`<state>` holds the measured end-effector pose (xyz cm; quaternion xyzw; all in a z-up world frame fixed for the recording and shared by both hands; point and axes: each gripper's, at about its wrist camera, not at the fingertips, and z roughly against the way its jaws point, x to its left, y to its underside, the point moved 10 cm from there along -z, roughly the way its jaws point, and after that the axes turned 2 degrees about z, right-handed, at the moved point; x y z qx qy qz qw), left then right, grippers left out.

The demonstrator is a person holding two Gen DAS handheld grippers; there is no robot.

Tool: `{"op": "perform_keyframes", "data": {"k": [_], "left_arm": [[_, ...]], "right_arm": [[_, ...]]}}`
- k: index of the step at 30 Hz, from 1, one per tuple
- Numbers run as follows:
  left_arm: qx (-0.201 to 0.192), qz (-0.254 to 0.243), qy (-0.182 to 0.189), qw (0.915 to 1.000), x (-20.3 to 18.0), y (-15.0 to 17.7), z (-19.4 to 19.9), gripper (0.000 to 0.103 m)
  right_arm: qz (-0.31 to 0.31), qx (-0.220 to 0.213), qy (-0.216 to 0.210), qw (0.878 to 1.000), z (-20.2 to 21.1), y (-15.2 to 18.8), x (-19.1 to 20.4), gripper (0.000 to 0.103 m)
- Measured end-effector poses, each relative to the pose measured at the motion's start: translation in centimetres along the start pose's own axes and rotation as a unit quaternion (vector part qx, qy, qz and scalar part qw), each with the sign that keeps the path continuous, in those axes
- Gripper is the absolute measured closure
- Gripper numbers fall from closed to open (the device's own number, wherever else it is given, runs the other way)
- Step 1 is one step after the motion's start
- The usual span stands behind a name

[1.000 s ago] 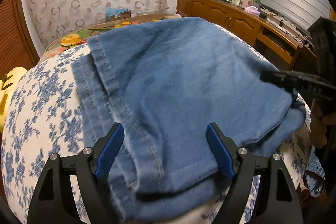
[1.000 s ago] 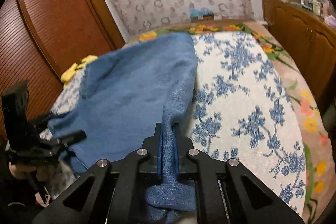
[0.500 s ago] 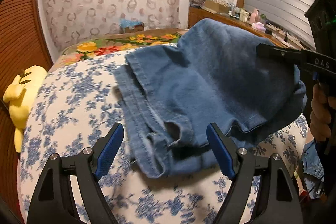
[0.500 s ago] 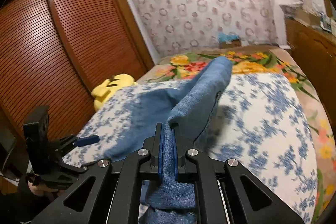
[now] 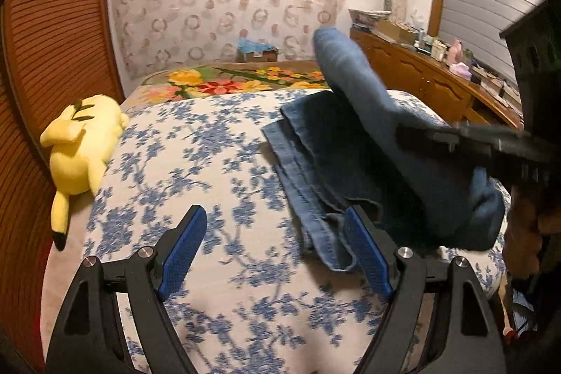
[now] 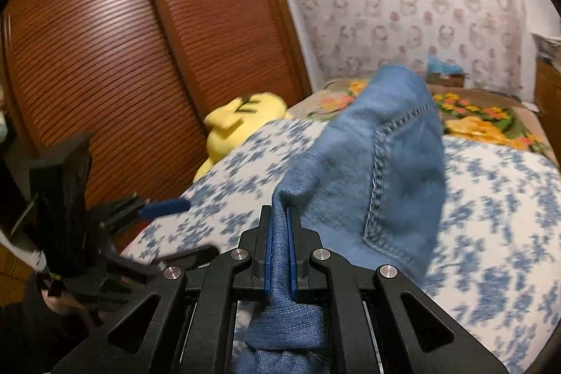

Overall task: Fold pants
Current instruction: 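Lift the held jeans edge and fold it over the stack with the right gripper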

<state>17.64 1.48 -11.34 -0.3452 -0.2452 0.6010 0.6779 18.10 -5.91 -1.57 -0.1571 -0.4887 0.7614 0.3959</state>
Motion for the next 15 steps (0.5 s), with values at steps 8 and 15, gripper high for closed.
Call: {"op": "perform_keyframes", "data": {"k": [8,15], "left_arm": [[0.0,0.017,-0.012,0.9998,1.8,0.4,0.1,0.021],[-0.002,0.016,-0.013,0.9998,1.9,0.4,0.1,0.021]], "right_arm": [[-0.006,0.063,-0.019,0.998,-5.4,3.1,-0.1,0.096],[-0.001,0.044,-0.016,0.999,-4.6,1.9,0.3,0.08]]}}
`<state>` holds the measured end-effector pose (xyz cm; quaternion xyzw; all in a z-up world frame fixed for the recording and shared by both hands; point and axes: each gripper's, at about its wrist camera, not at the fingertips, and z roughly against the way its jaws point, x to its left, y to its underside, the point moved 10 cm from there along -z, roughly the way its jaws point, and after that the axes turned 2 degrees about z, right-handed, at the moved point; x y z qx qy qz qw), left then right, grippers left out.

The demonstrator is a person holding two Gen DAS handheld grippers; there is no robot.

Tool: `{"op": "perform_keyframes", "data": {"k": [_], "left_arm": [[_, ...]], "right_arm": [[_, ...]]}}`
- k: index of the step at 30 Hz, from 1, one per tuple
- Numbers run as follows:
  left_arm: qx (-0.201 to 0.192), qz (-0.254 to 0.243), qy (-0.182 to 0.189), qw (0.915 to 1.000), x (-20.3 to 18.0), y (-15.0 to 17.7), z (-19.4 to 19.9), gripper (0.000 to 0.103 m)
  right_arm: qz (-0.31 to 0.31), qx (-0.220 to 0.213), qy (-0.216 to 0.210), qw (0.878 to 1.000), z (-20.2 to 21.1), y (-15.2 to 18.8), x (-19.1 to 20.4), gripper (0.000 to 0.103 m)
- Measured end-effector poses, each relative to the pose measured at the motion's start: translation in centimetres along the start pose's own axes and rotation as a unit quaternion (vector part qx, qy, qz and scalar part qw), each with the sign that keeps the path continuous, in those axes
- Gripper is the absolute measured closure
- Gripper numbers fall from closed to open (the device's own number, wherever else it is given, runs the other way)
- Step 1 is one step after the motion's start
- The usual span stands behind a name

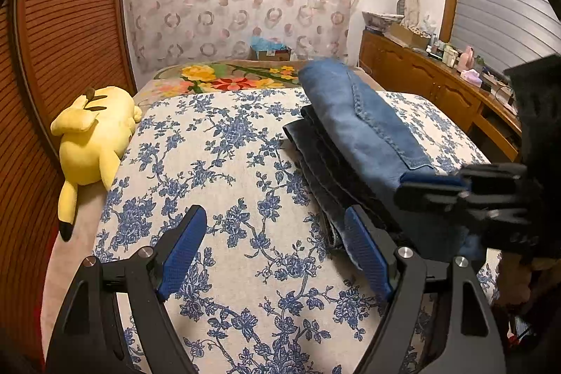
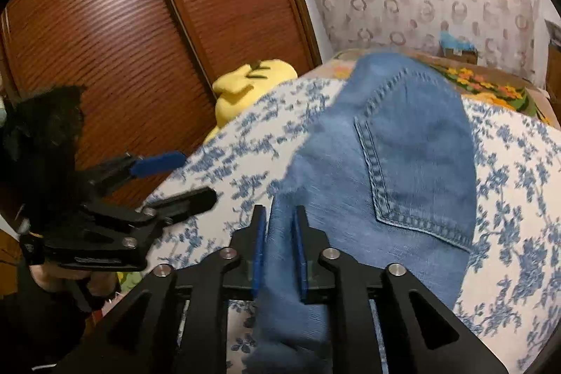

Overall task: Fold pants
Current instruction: 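Lift the held jeans edge and fold it over the stack with the right gripper, then open the right gripper and release the folded jeans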

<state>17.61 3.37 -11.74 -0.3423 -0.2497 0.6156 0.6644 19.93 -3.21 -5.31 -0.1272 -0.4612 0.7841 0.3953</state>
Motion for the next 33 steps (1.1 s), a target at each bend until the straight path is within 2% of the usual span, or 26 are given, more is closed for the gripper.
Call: {"op": "perform_keyframes", "data": {"k": [3,7,13,16,21,26,33], "left_arm": [[-0.002,-0.001,0.001,1.0,-0.2,-0.1,0.1,0.021],[-0.003,-0.005,0.007,1.0,-0.9,-0.3,0.1,0.021],[-0.002,-0.021,0.026,0.9994,-3.2,-0.8,-0.2,0.021],[-0.004,-0.029,0.048,0.9984,-5.1,-1.1,0.0,0.021],[0.002,-0.046,0.061,0.997,-7.4,-0.9,-0.5,0.021],[0.021,-0.053,0.06,0.9965,-8.0,0.1,-2.1,0.021],[0.037,-0.048,0.053,0.9967,-7.3,1.3,-2.7,0.021]], "right_arm": [[0.01,-0.019,0.01,1.0,1.5,-0.7,0.4,0.073],[0.016,-0.039,0.031,0.999,2.8,-0.6,-0.8,0.07],[0.011,-0.027,0.096,0.995,2.9,1.6,-4.2,0.069],[0.002,-0.018,0.104,0.994,2.7,2.8,-5.1,0.069],[-0.021,-0.009,0.121,0.992,3.2,4.5,-6.5,0.068],[-0.027,-0.011,0.131,0.991,6.1,3.4,-7.0,0.062],[-0.018,-0.015,0.13,0.991,5.7,2.2,-7.1,0.061]]}}
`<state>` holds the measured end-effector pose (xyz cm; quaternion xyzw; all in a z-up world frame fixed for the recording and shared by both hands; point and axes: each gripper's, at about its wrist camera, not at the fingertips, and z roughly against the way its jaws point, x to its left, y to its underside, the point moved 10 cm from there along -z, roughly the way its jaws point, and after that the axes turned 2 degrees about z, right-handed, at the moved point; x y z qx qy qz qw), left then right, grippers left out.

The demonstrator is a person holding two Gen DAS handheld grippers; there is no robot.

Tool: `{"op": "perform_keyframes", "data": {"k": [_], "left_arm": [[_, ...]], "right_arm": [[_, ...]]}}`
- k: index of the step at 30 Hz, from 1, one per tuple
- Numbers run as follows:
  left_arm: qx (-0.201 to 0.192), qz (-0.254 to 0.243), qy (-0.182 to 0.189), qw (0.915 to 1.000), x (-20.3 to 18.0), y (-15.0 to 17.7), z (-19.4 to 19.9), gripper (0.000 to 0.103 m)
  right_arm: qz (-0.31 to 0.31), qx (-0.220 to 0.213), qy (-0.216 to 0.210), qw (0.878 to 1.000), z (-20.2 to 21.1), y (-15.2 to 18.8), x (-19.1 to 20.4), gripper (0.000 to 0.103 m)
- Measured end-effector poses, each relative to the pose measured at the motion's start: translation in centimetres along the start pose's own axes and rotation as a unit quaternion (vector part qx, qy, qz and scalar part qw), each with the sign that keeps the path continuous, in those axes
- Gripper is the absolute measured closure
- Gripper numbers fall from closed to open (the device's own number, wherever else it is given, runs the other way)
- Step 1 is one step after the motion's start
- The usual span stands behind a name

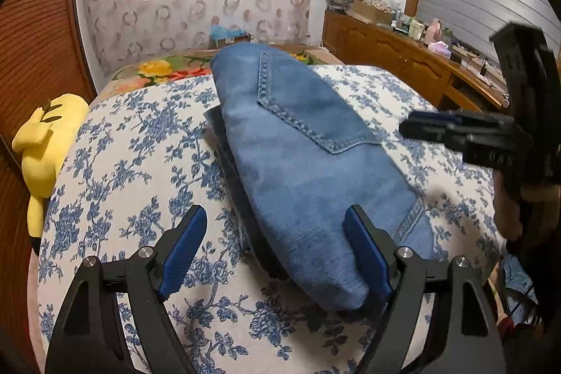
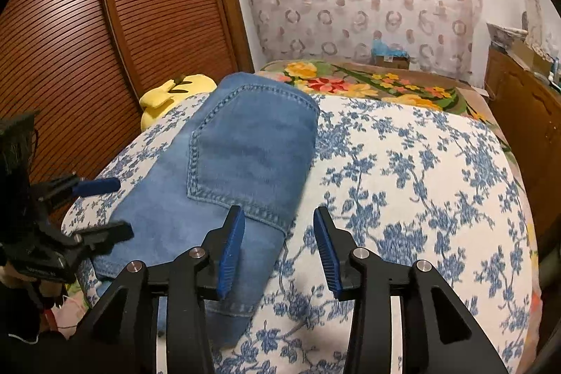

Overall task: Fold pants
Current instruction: 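Open the right gripper and release the folded jeans, then grasp the folded jeans end with the right gripper while the left grasps it too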

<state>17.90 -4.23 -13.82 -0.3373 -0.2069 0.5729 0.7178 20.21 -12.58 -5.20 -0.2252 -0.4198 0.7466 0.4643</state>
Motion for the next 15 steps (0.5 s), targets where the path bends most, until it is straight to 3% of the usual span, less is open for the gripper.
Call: {"op": "perform_keyframes", "data": {"k": [15], "left_arm": [[0.019,0.007,0.0,0.9998,0.7,1.8,-1.3,0.021]], "right_arm": [[0.013,0.017,-0.002,1.0,-7.3,-3.3,-2.1,0.052]]}}
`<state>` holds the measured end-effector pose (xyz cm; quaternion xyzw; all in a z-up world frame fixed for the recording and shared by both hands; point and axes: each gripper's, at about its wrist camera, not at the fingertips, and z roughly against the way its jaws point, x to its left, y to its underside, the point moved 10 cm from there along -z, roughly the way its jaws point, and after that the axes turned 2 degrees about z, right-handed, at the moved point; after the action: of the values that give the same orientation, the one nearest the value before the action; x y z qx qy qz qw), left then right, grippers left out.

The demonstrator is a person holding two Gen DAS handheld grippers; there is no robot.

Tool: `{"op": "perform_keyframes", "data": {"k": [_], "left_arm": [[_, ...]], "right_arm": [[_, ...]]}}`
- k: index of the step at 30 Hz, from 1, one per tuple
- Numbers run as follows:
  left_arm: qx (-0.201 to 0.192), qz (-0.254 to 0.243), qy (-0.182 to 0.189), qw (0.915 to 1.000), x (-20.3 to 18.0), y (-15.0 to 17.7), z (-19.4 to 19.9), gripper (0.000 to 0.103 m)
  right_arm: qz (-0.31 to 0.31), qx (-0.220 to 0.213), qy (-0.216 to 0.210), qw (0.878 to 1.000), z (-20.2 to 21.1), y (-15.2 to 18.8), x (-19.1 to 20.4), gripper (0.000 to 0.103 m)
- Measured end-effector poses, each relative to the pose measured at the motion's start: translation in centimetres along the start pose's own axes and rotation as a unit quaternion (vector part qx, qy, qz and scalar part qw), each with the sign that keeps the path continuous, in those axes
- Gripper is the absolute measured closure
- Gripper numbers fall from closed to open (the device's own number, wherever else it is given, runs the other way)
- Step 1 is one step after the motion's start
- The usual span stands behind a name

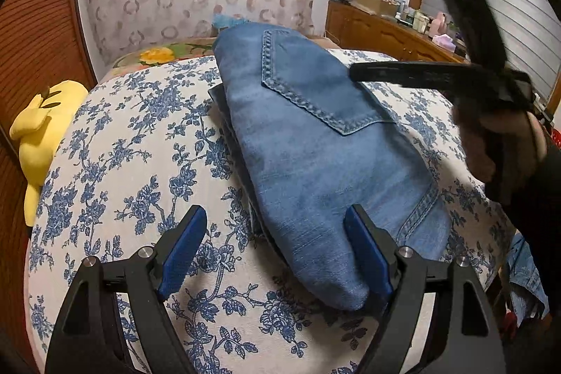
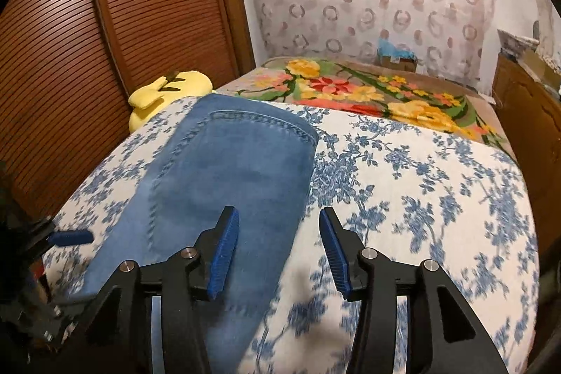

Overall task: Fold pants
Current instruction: 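Grasp the folded jeans end with the right gripper while the left grasps it too, then lift the folded jeans with both grippers and carry them toward the yellow plush toy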

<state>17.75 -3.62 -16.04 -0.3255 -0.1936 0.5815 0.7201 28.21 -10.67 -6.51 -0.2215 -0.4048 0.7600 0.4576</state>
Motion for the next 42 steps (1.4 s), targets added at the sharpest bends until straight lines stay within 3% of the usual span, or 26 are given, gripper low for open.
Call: {"op": "perform_keyframes", "data": {"k": [13,22,25,30,34,39,42], "left_arm": [[0.001,0.006,0.006,1.0,0.1,0.5,-0.3,0.021],[0.003,0.012,0.012,0.9998,-0.1,0.7,-0.1,0.02],[0.004,0.018,0.014,0.9997,-0.2,0.6,0.0,0.022],[0.004,0.017,0.047,0.9987,-1.4,0.9,0.6,0.053],[0.006,0.017,0.054,0.9984,-1.8,0.9,0.6,0.056],[0.002,0.023,0.068,0.9974,-2.0,0.7,0.9,0.083],[-0.006,0.031,0.055,0.998,-1.0,0.3,1.2,0.09]], "right_arm": [[-0.031,0.054,-0.026,0.998,-5.7,-0.1,-0.1,0.048],[-0.038,0.056,-0.041,0.997,-6.9,0.2,-0.1,0.048],[-0.028,0.056,-0.051,0.997,-6.8,0.3,0.3,0.06],[-0.033,0.047,-0.061,0.996,-6.4,0.4,0.5,0.068],[-0.039,0.033,-0.053,0.997,-5.8,0.2,0.5,0.073],[-0.027,-0.001,-0.034,0.999,-4.3,-0.9,1.8,0.078],[-0.015,-0.016,-0.034,0.999,-3.7,-1.8,2.7,0.08]]}}
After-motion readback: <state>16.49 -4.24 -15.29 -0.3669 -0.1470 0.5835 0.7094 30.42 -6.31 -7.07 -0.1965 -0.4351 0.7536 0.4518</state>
